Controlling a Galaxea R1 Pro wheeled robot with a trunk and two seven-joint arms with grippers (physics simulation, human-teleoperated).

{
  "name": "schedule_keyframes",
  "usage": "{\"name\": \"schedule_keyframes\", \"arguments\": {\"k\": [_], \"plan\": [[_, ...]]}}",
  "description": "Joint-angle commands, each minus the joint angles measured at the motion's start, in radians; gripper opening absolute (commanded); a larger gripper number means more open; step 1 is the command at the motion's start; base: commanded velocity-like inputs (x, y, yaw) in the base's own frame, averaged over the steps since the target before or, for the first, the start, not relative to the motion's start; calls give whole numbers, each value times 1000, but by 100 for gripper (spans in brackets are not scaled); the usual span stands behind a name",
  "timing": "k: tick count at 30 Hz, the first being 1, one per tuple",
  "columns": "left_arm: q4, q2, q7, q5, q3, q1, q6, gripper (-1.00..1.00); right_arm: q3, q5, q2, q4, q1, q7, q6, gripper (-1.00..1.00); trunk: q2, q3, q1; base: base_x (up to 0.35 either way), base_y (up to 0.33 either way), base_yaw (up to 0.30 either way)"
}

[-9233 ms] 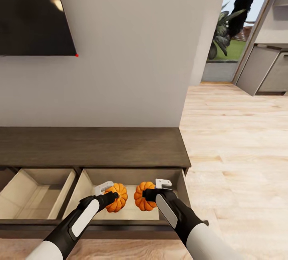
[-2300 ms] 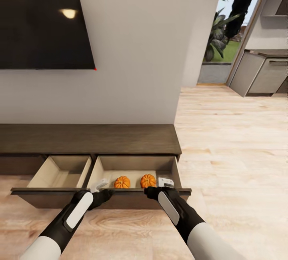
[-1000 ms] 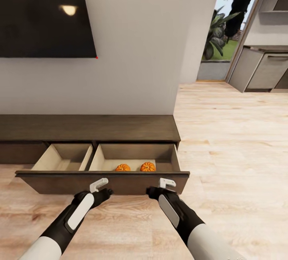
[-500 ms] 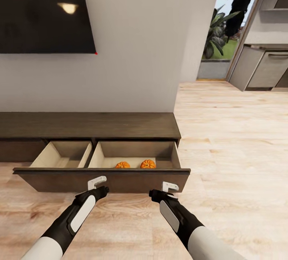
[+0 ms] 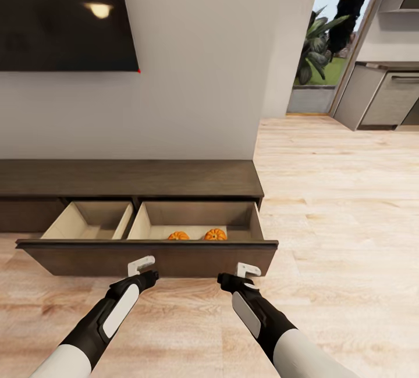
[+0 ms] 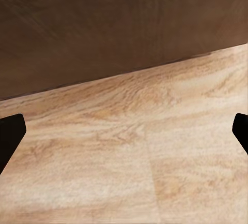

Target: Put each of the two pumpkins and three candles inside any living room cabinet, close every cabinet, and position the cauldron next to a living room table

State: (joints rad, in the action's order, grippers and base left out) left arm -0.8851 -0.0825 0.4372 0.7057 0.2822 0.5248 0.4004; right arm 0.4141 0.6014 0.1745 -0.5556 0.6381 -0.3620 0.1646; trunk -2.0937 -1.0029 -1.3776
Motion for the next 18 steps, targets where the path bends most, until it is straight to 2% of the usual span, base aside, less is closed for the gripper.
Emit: {"name": "schedule_keyframes", "arguments": {"k": [1,8,13,18], "plan": [[0,0,0,0,0,0,0,100,0,0,0,0,0,0,-3,100,-7,-3,-4,0,0,0],[0,0,0,0,0,0,0,100,0,0,0,-1,0,0,-9,100,-56,-25,-31,0,0,0],[0,0,0,-3,0,0,-1,100,1,1,0,0,0,-1,-120,100,-91,-41,-50,0,0,0],[0,0,0,-5,1,0,-2,100,2,1,0,0,-1,-5,-150,100,-126,-56,-69,0,0,0]]}}
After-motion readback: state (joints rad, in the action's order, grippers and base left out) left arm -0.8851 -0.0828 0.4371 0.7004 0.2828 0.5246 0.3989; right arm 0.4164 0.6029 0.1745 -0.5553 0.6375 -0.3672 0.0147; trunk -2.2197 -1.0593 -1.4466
